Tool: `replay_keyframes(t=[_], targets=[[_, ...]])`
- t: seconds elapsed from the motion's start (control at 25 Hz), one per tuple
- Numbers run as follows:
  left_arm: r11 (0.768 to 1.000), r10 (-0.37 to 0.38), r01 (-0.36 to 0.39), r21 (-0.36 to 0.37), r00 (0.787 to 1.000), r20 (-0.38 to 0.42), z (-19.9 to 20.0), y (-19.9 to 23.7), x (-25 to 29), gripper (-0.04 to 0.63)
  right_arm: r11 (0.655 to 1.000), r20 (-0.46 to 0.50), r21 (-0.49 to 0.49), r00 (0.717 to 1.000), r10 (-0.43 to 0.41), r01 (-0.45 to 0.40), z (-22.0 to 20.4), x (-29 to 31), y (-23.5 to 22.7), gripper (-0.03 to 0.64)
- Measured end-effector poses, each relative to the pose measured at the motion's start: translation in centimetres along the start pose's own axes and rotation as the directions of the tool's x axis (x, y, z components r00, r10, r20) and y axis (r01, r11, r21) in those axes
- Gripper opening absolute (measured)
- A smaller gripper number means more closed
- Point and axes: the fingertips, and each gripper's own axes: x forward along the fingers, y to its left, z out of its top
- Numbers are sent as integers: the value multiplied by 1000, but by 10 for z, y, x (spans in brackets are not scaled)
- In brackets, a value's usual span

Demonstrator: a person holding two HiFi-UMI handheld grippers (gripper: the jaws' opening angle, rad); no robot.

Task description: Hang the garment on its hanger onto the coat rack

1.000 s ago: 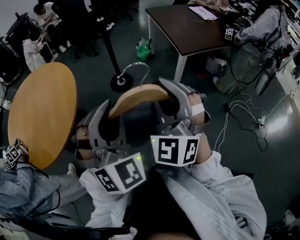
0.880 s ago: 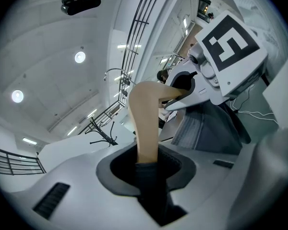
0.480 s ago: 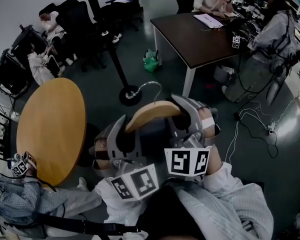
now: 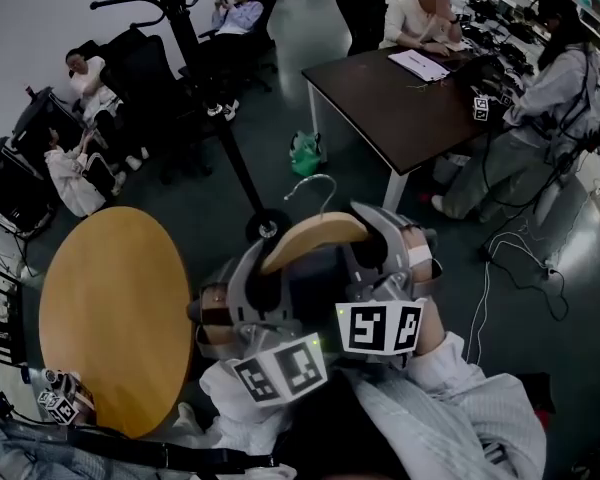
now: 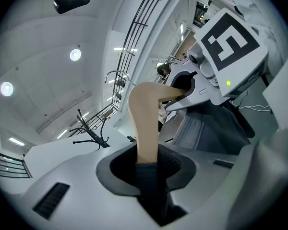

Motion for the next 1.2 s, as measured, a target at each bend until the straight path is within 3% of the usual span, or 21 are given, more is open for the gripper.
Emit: replay_keyframes(t=[0.32,0.76,1.0,1.2], targets=[[999,33,-34,29,998,45,-42,62,80,87,999,34,-3,999,-38,38,22,107,1,55],[992,123,-121,26,991,-58,-91,111,217,87,999,148,-4,988,32,-32,10,273,-3,56],[976,218,-215,36,966,-141,-90,147,313,87,996,257,-16,962,92,-91,-1,380,-39,57],[953,303,-301,41,932,-198,-91,179,369,87,990,351,-45,926,139,-132,5,450,-61,57]])
